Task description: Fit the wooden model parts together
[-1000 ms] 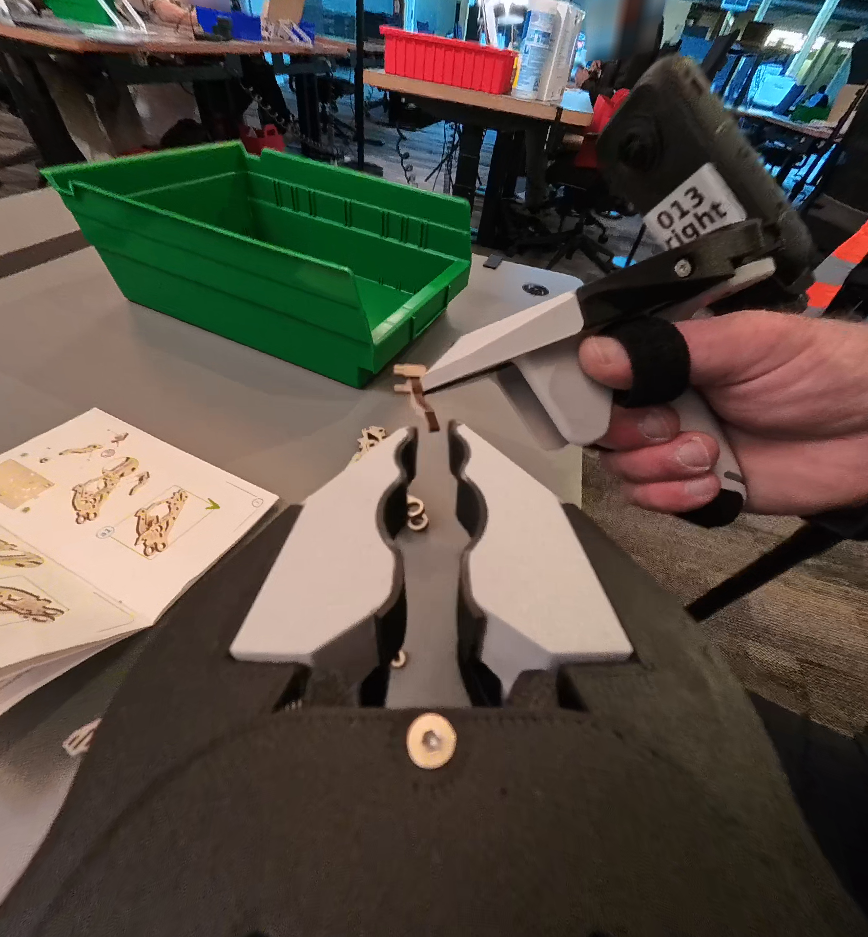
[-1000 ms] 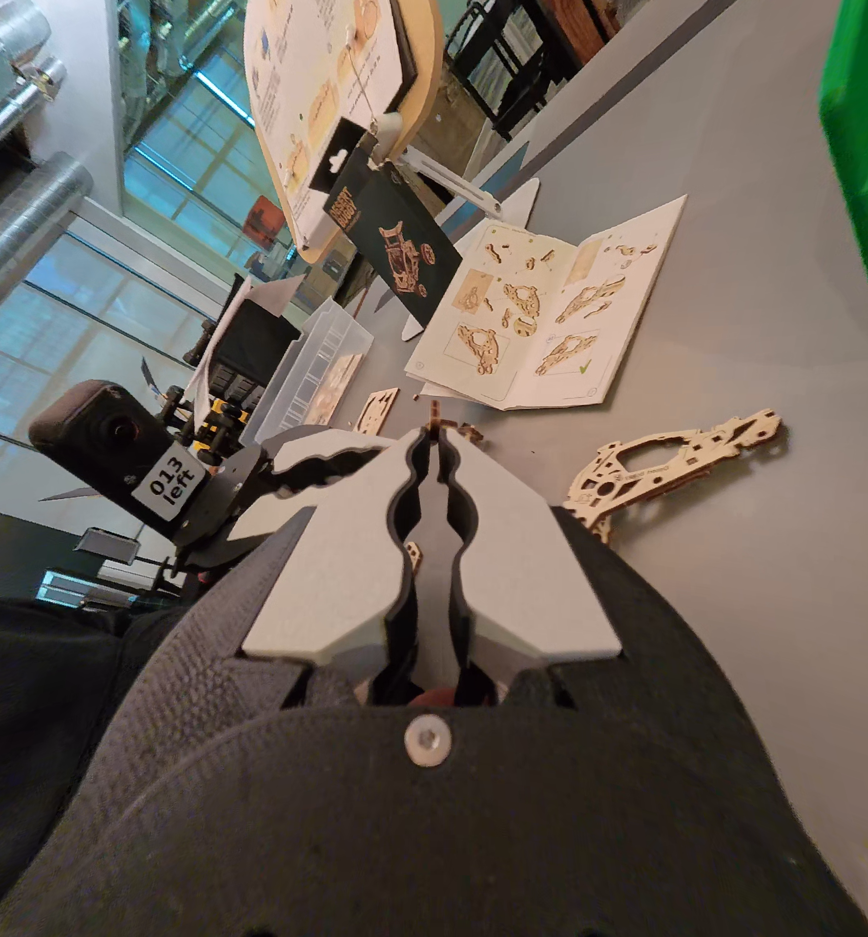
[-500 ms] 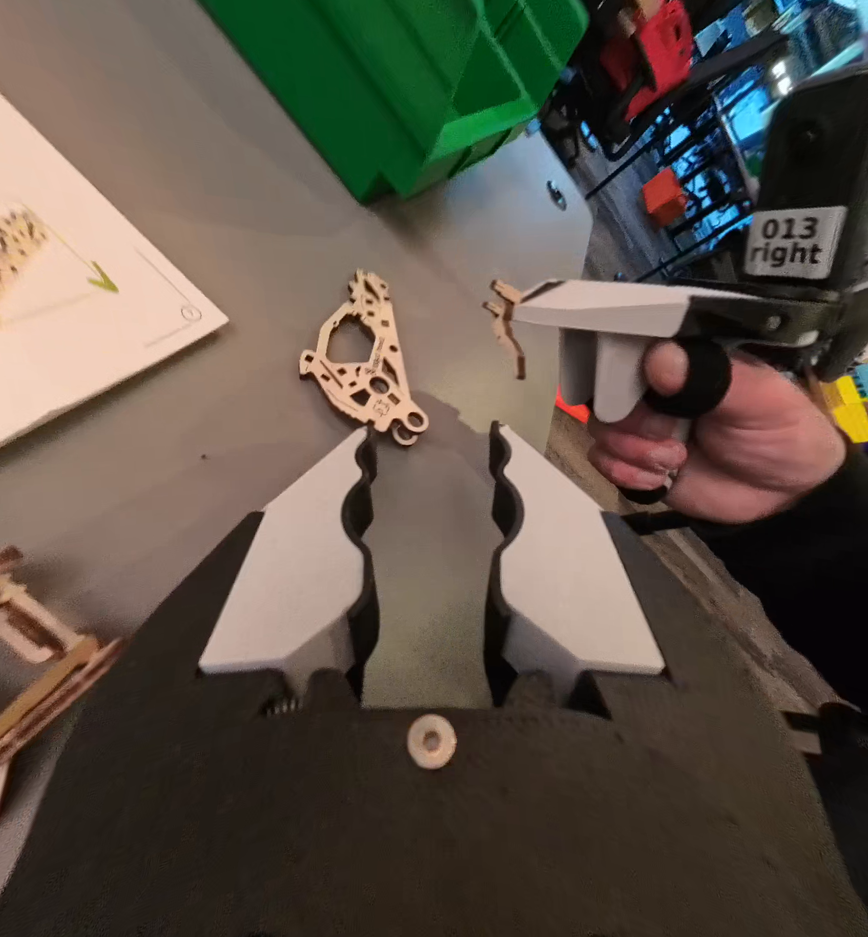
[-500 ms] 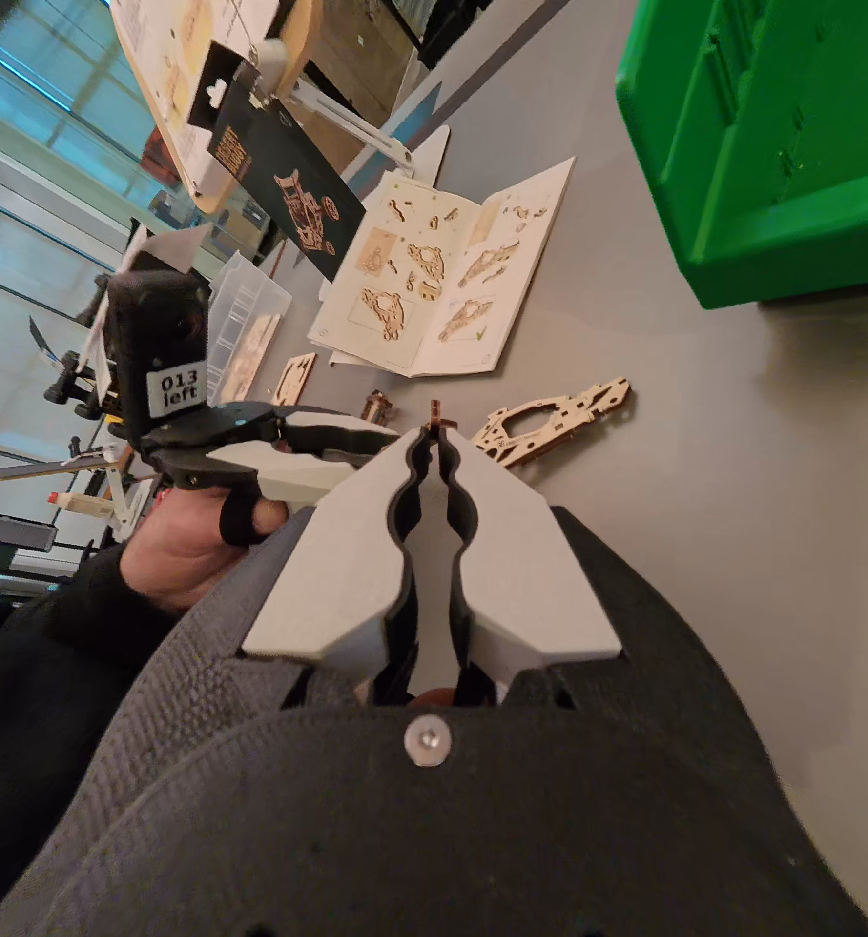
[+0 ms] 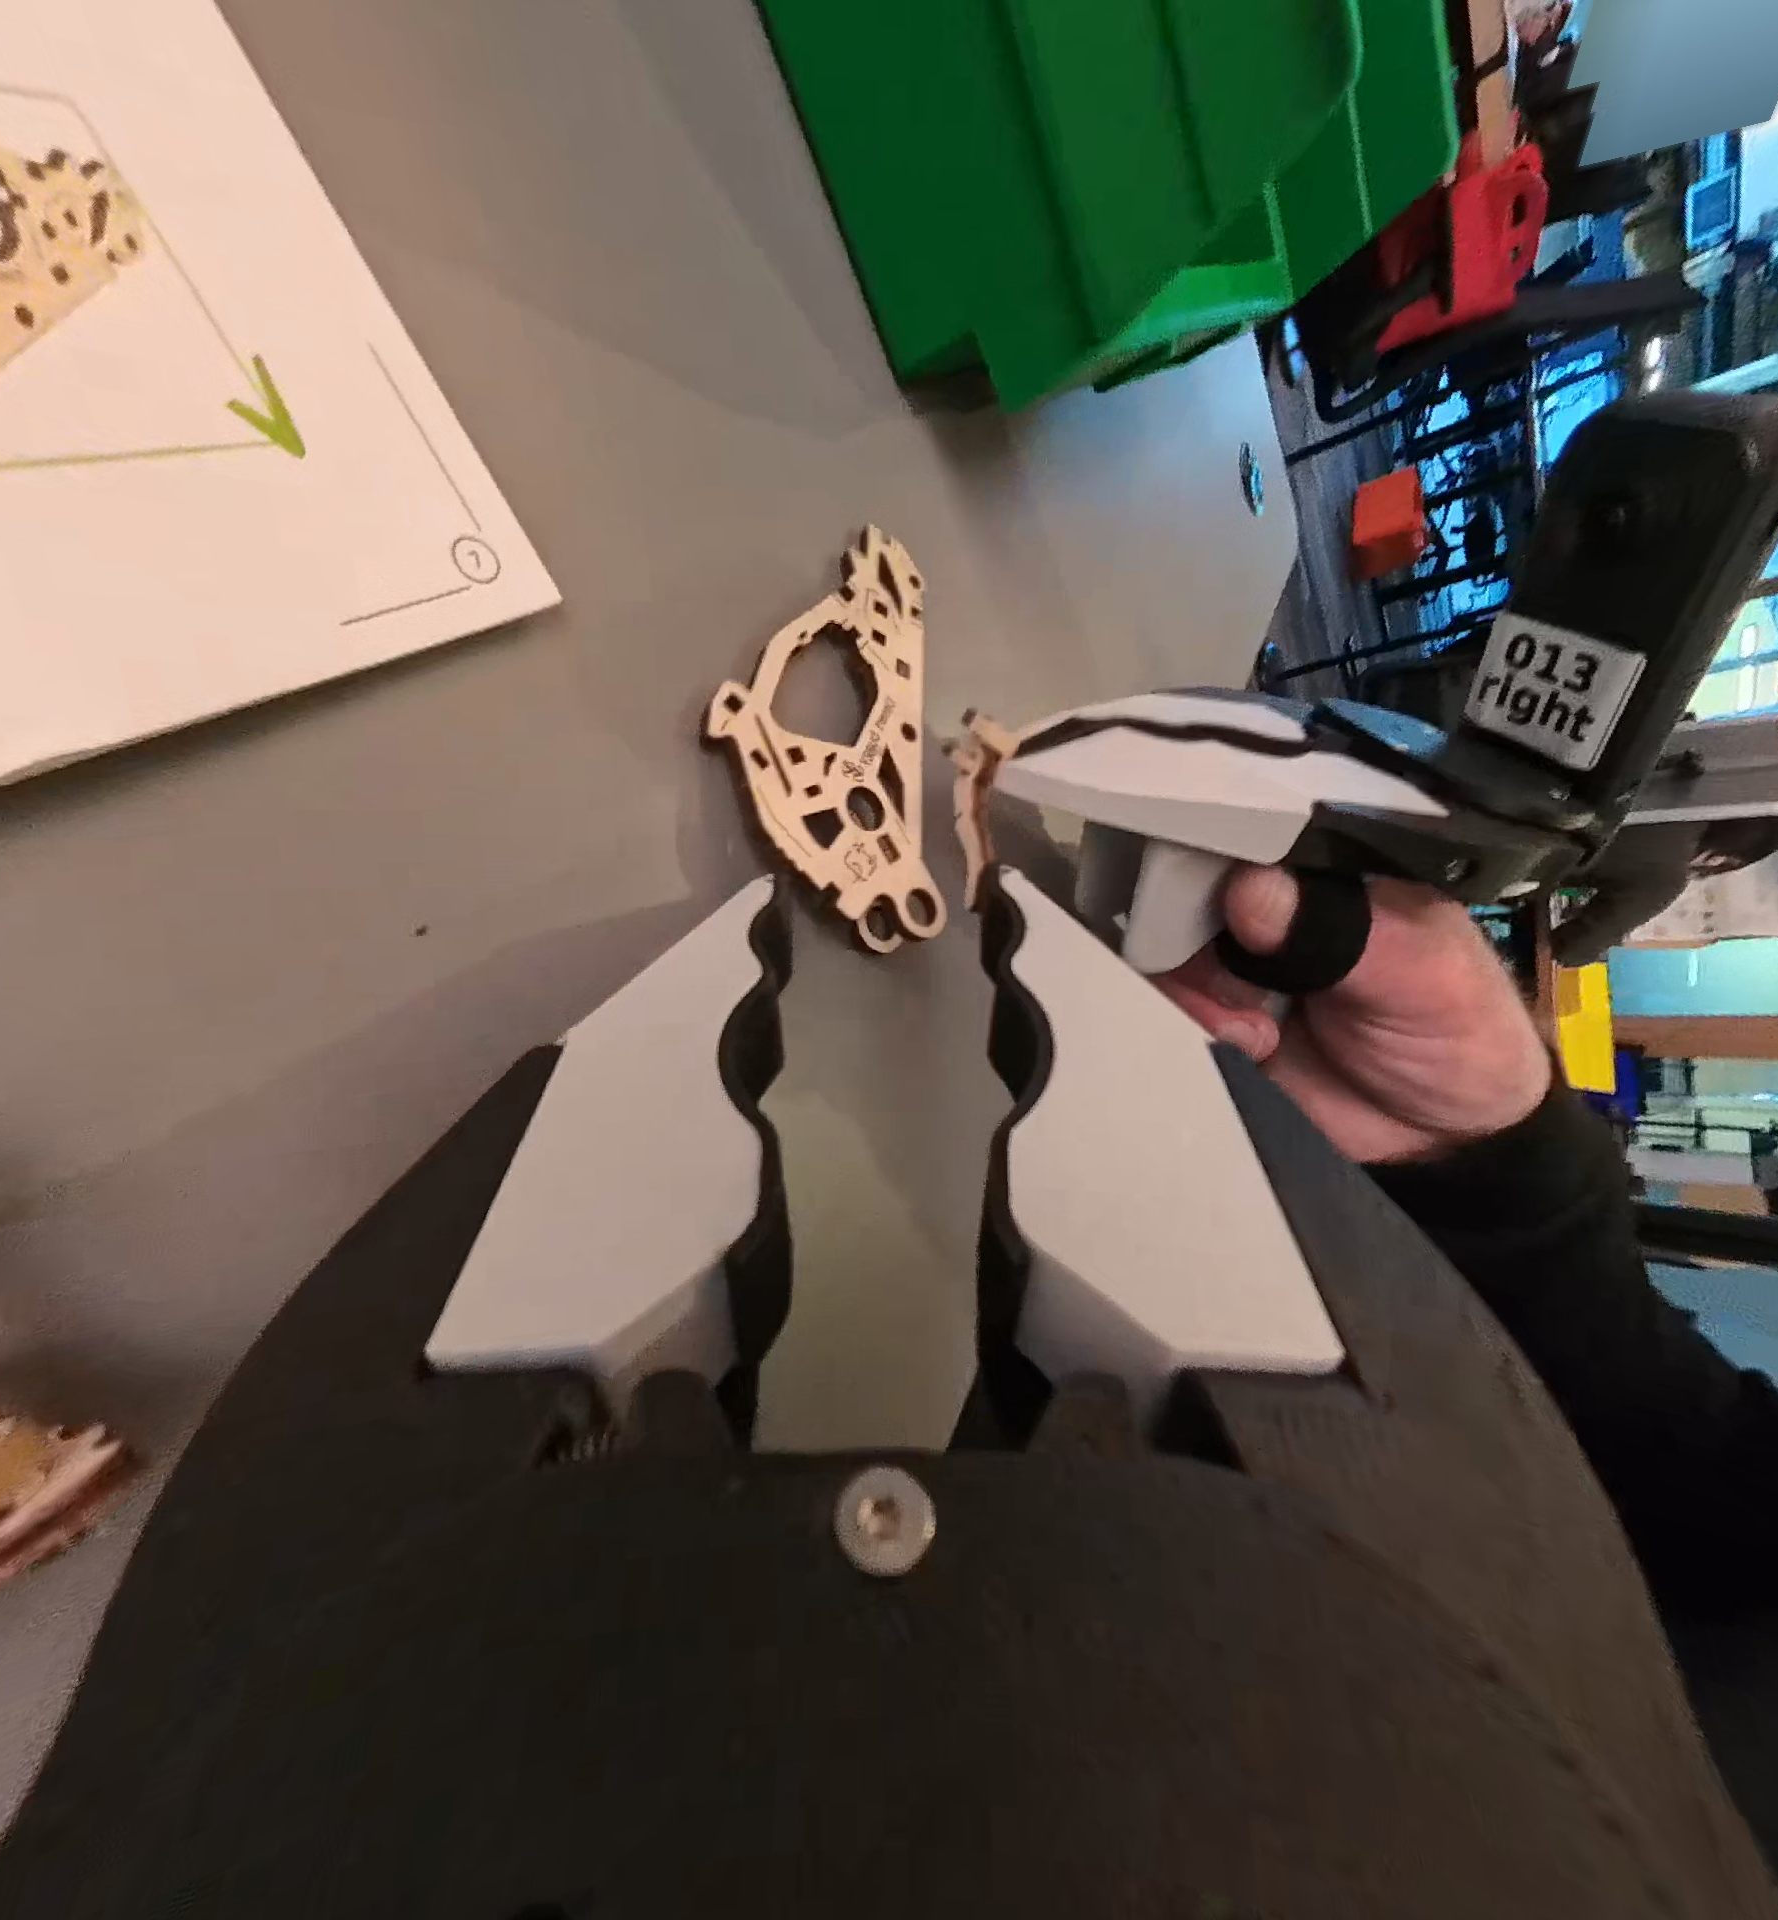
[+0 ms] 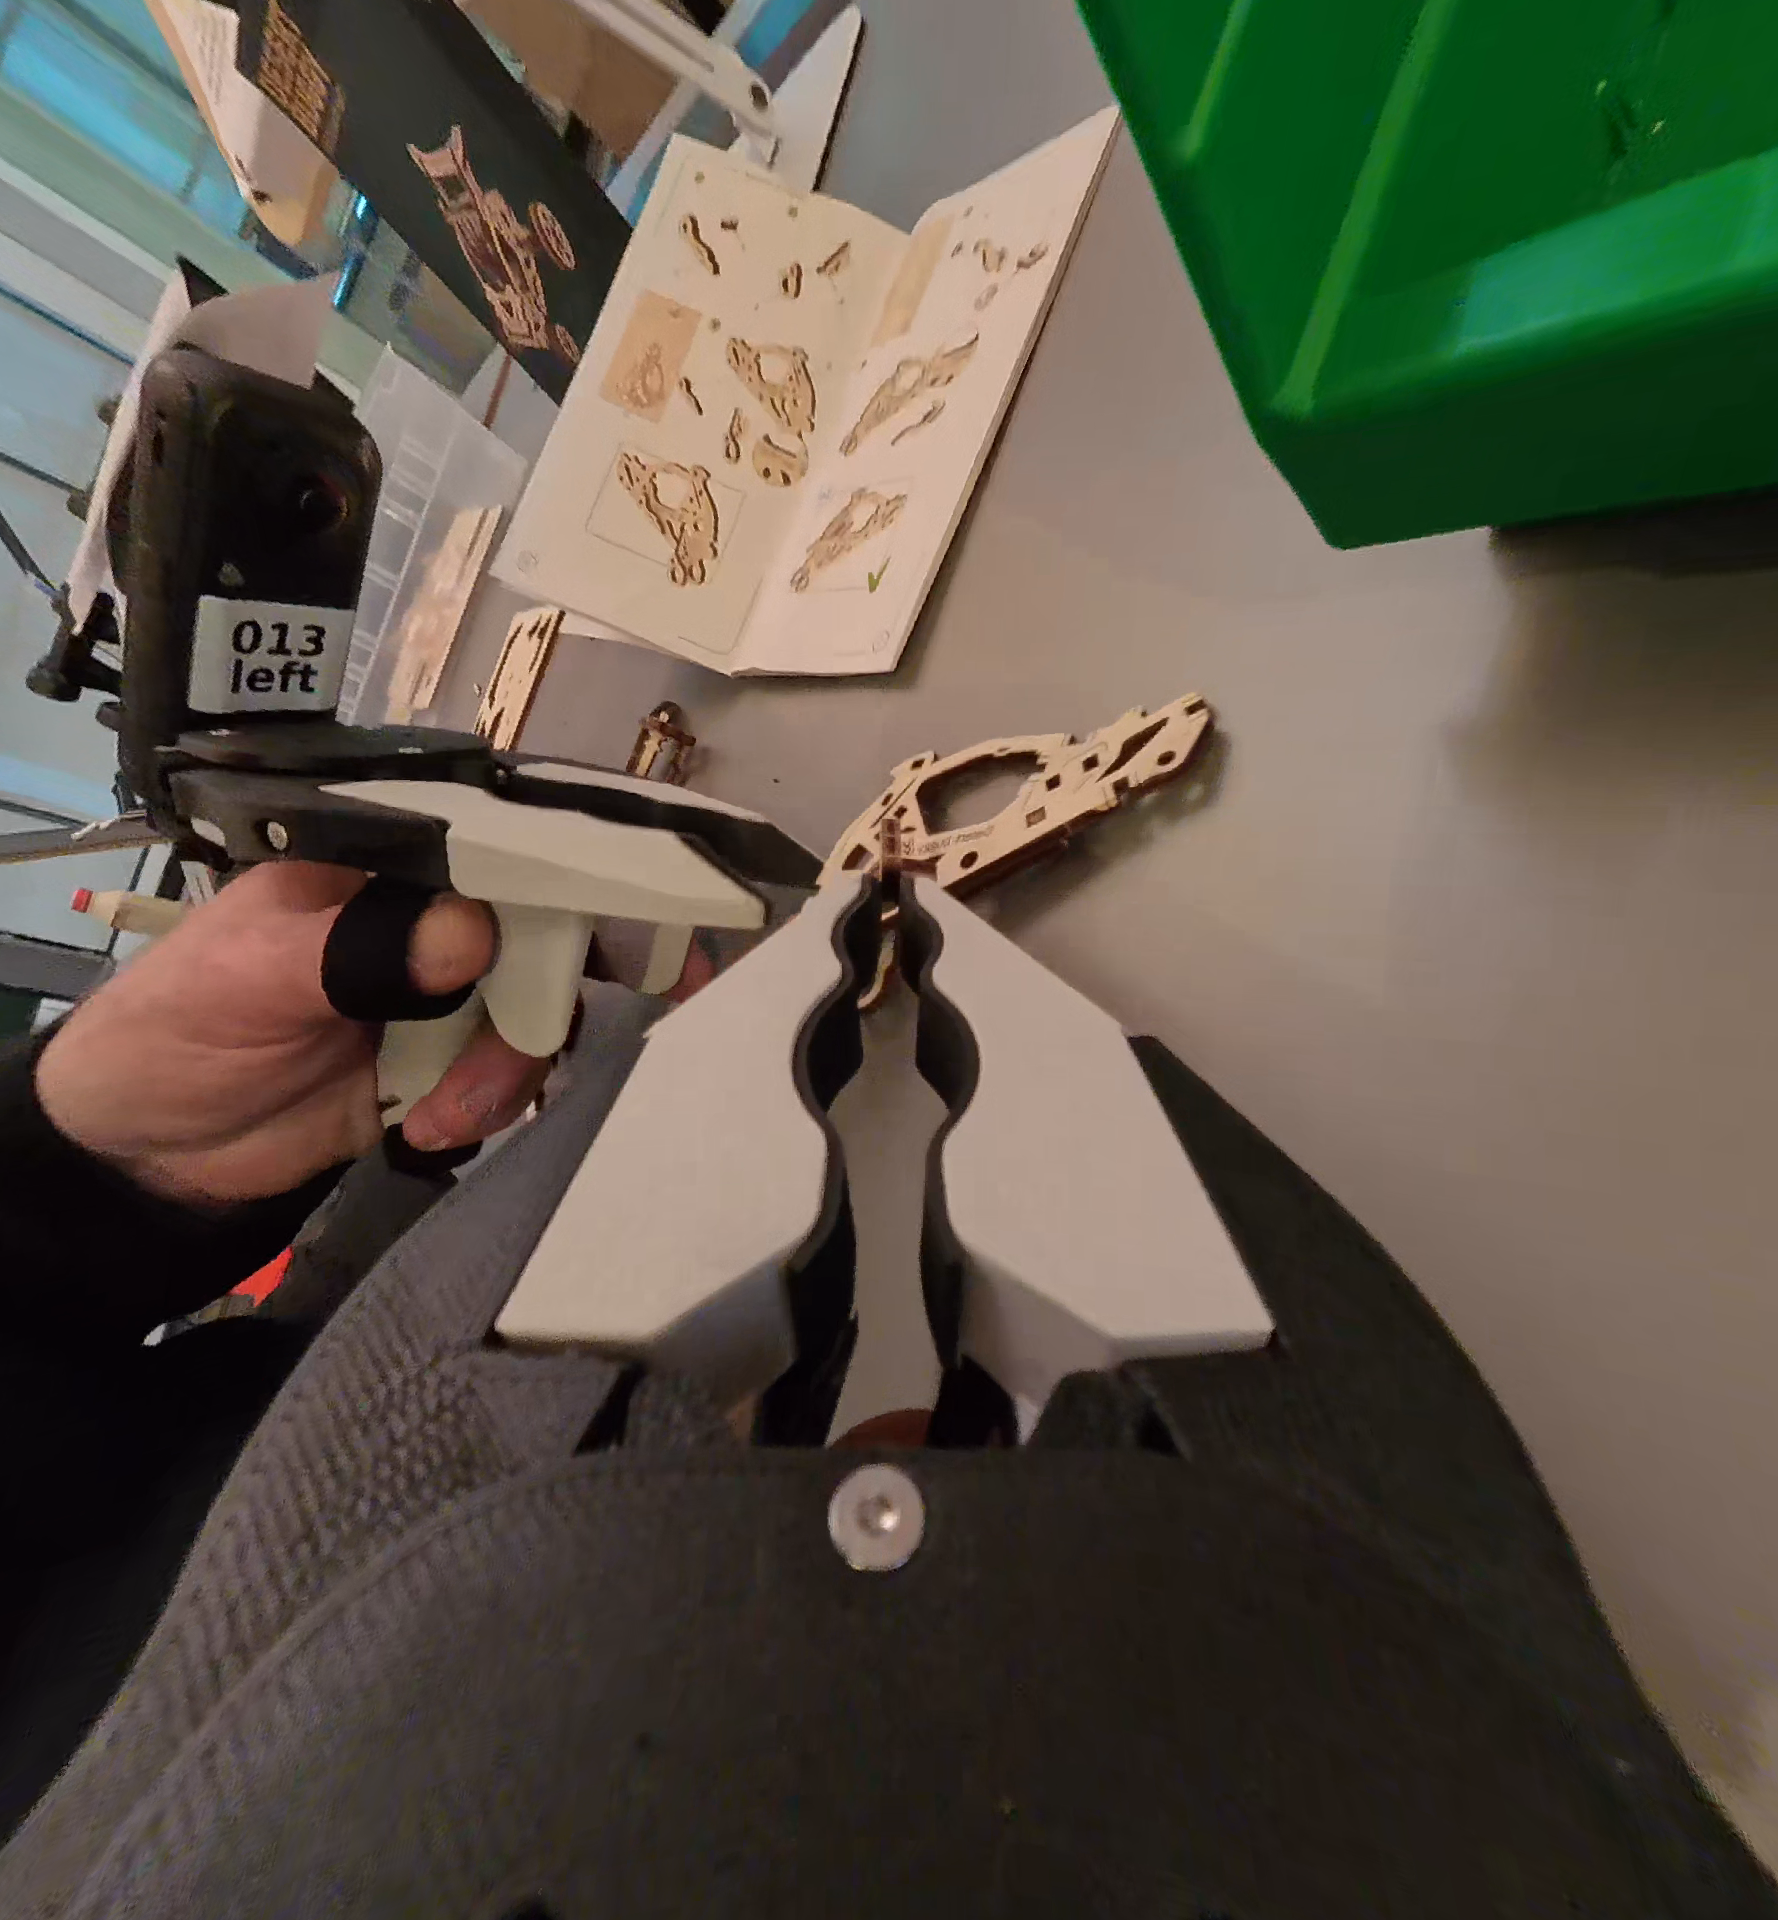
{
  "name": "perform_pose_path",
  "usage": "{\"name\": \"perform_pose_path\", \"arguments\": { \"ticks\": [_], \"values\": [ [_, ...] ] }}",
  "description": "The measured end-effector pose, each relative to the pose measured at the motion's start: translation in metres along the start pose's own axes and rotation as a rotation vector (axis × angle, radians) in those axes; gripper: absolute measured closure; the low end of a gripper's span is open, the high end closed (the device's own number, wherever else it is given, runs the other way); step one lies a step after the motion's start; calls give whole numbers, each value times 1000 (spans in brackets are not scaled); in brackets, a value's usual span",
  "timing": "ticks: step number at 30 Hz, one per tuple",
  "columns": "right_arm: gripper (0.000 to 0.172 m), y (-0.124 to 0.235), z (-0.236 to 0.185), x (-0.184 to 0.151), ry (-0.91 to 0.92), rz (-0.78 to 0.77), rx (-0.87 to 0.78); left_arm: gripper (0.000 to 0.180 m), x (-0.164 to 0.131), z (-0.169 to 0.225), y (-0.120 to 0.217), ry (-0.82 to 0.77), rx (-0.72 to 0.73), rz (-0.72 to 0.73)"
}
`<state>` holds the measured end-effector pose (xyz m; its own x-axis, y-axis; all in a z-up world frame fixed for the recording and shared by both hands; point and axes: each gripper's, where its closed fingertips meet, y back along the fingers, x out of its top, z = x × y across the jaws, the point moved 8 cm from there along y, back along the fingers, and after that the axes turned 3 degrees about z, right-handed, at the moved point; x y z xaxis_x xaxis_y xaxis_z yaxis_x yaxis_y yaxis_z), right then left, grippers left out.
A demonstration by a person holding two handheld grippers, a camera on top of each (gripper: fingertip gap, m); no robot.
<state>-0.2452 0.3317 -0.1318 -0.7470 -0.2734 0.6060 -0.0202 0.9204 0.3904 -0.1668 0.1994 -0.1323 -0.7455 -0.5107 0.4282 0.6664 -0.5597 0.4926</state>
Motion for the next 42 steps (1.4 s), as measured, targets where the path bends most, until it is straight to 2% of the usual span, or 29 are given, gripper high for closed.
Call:
{"name": "perform_pose_path", "arguments": {
  "ticks": [1,11,15,19,22,30,39,42],
  "values": [
    [171,-2,1,0,-2,-15,4,148,1,-1,-1,26,-7,5],
    [171,-6,5,-1,-33,-75,47,162,13,-4,-12,103,-73,61],
    [171,-4,6,-2,-46,-70,63,160,13,-1,-16,87,-114,51],
    [171,0,6,-4,-49,-58,77,164,11,5,-18,-16,-98,37],
    [171,6,6,-8,-48,-27,99,179,9,8,-16,-73,-82,61],
    [171,28,6,-12,-85,64,126,179,-2,28,-17,-270,-74,109],
    [171,43,4,-16,-181,37,150,180,-20,52,-14,-586,21,161],
    [171,46,3,-17,-193,37,145,179,-25,55,-13,-644,41,164]
  ]
}}
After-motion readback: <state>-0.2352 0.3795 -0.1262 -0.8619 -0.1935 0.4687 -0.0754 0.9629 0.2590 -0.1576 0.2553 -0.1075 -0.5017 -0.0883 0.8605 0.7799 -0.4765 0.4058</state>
